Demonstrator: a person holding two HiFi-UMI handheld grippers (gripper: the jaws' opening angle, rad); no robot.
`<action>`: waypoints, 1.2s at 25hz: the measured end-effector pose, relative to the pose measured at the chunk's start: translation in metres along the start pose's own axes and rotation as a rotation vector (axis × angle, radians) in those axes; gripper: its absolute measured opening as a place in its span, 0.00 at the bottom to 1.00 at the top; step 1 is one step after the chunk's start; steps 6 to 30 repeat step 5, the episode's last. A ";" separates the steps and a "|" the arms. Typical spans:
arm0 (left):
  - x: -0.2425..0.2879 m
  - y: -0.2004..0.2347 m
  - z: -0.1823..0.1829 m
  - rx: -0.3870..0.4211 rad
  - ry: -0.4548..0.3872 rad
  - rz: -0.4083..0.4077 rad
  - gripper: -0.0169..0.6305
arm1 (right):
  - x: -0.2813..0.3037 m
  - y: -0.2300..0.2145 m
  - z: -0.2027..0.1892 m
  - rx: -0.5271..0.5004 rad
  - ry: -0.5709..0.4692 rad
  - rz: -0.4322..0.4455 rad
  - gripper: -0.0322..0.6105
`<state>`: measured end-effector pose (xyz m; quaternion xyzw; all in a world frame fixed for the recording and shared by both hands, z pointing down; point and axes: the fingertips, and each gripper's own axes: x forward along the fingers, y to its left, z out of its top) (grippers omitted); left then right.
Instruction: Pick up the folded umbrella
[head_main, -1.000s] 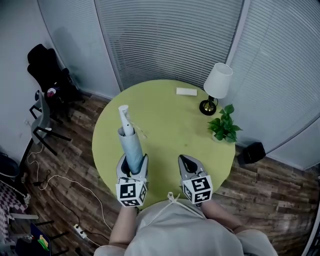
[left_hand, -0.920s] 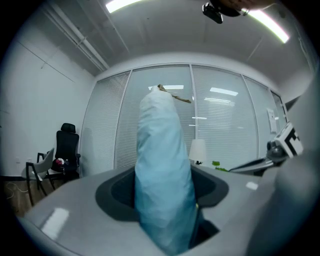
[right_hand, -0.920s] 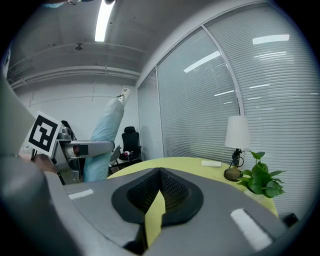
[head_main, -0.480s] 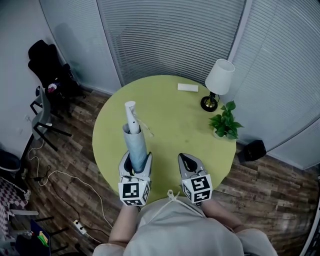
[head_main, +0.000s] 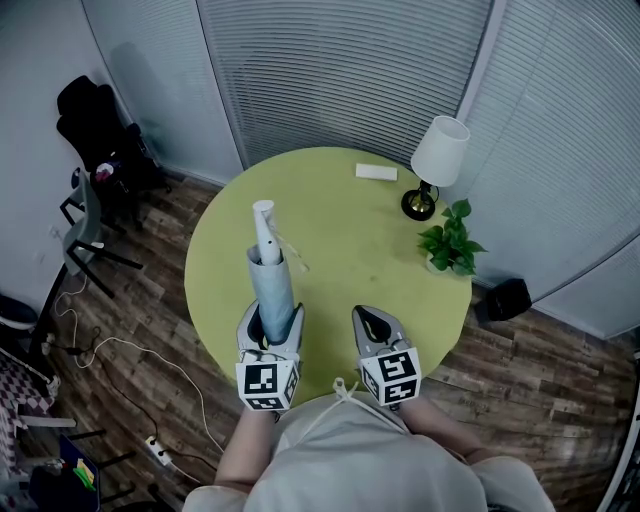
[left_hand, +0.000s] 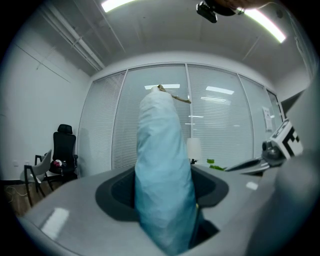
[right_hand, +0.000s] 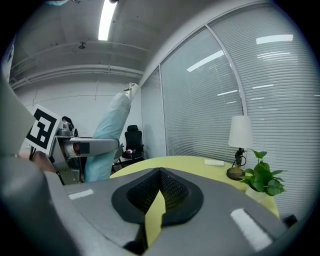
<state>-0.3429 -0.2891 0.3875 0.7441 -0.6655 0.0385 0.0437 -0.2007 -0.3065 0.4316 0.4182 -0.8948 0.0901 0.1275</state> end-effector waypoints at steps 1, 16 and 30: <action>-0.001 0.000 0.001 0.001 -0.003 -0.001 0.47 | 0.000 0.001 0.000 -0.001 0.000 0.001 0.05; -0.005 0.001 0.003 0.015 -0.011 -0.004 0.47 | -0.001 0.005 -0.002 0.001 0.003 0.001 0.05; -0.005 0.001 0.003 0.015 -0.011 -0.004 0.47 | -0.001 0.005 -0.002 0.001 0.003 0.001 0.05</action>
